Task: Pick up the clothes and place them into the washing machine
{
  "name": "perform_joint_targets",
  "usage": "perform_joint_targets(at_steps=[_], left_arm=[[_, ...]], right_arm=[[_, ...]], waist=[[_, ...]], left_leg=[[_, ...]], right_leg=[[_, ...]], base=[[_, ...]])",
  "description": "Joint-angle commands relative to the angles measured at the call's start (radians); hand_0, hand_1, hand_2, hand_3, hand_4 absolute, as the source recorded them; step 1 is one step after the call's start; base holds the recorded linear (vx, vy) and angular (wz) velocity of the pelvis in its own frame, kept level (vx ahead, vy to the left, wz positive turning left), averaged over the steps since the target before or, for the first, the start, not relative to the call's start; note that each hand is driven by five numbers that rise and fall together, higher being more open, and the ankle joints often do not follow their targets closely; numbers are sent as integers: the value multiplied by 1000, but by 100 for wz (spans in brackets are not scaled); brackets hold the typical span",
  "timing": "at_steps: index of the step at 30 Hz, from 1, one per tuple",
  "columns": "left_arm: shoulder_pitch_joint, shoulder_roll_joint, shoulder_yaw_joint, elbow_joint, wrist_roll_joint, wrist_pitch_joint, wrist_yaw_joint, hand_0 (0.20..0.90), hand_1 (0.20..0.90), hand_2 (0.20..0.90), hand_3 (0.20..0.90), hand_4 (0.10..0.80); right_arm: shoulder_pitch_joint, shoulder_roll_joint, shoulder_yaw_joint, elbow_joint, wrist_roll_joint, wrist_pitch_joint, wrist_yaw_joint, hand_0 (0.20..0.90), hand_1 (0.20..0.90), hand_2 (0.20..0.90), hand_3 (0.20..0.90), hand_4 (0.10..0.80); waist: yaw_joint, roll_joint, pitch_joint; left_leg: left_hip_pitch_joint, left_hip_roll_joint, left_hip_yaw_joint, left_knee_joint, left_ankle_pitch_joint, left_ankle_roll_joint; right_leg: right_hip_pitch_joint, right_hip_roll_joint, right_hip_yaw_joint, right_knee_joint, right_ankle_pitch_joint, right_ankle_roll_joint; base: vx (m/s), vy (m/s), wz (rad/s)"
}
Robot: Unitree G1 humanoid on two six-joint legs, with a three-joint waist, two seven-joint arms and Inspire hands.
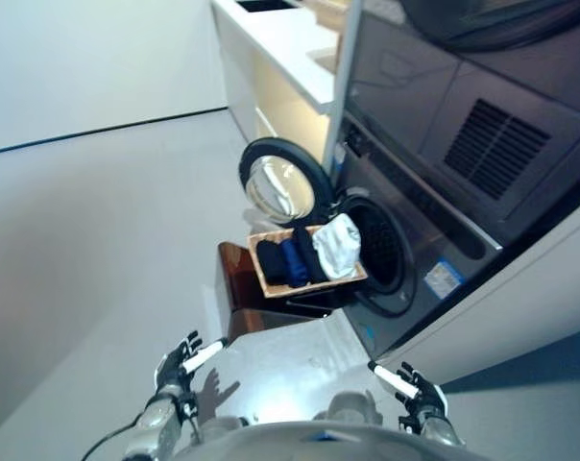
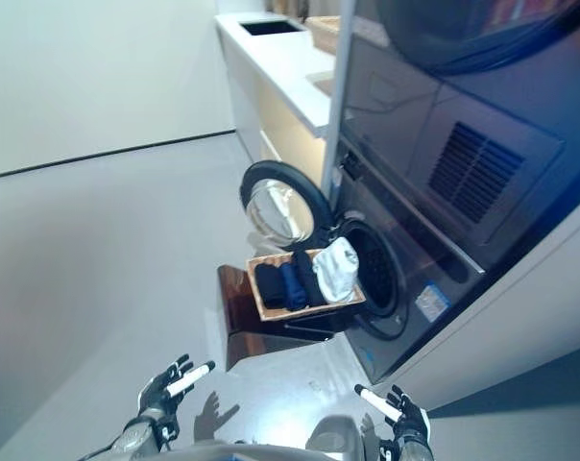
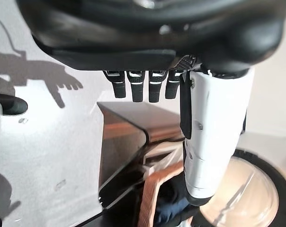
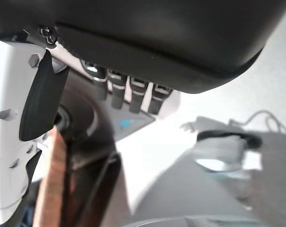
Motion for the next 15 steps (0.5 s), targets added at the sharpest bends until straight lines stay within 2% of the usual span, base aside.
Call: perform_joint_targets(at_steps=[1, 3, 4, 7, 11, 15], left_arm=[[2, 71, 55, -96, 0, -52, 3, 900, 900, 900, 900, 800], [2, 69, 55, -73, 3, -55, 2, 900, 900, 900, 900, 800], [16, 67, 60, -77, 3, -53, 1, 900, 900, 900, 900, 800], [25, 62, 64, -73, 4, -54, -2, 900, 900, 900, 900, 800], [42, 53, 62, -91, 0, -56, -6, 900, 900, 900, 900, 800], [47, 49, 63, -81, -11, -58, 1, 900, 900, 900, 900, 800]], right_arm=[[-41, -30, -29, -53, 27, -67, -10, 900, 900, 900, 900, 800], [-43, -25, -34, -37, 29, -66, -12, 900, 900, 900, 900, 800], [-38, -23, -34, -39, 28, -65, -11, 900, 900, 900, 900, 800], [-28, -13, -36, -30, 30, -63, -13, 900, 900, 900, 900, 800], [-10, -9, -31, -37, 27, -59, -14, 900, 900, 900, 900, 800], [-5, -8, -26, -37, 23, -57, -13, 900, 900, 900, 900, 800]], waist=[[-15, -36, -27], [-27, -50, -29], [-35, -60, -28], [-48, -69, -23], [-61, -79, -28], [-64, -79, -43]], left_leg=[[156, -41, -24, -115, 2, -53], [196, -35, -29, -135, -22, -74], [222, -29, -29, -152, -35, -88], [271, -10, -37, -172, -52, -104], [326, 15, -47, -210, -69, -119], [357, 43, -62, -227, -77, -133]], right_leg=[[-17, -8, -44, -139, 105, 64], [-18, -19, -102, -327, 115, 85], [-21, -26, -98, -418, 162, 110], [-55, -9, -94, -511, 234, 138], [-75, 25, -92, -583, 267, 148], [-85, 29, -66, -555, 288, 152]], base=[[161, -105, 21], [312, -181, 13], [353, -180, -6], [243, -107, -6], [193, -95, 43], [165, -127, -10]])
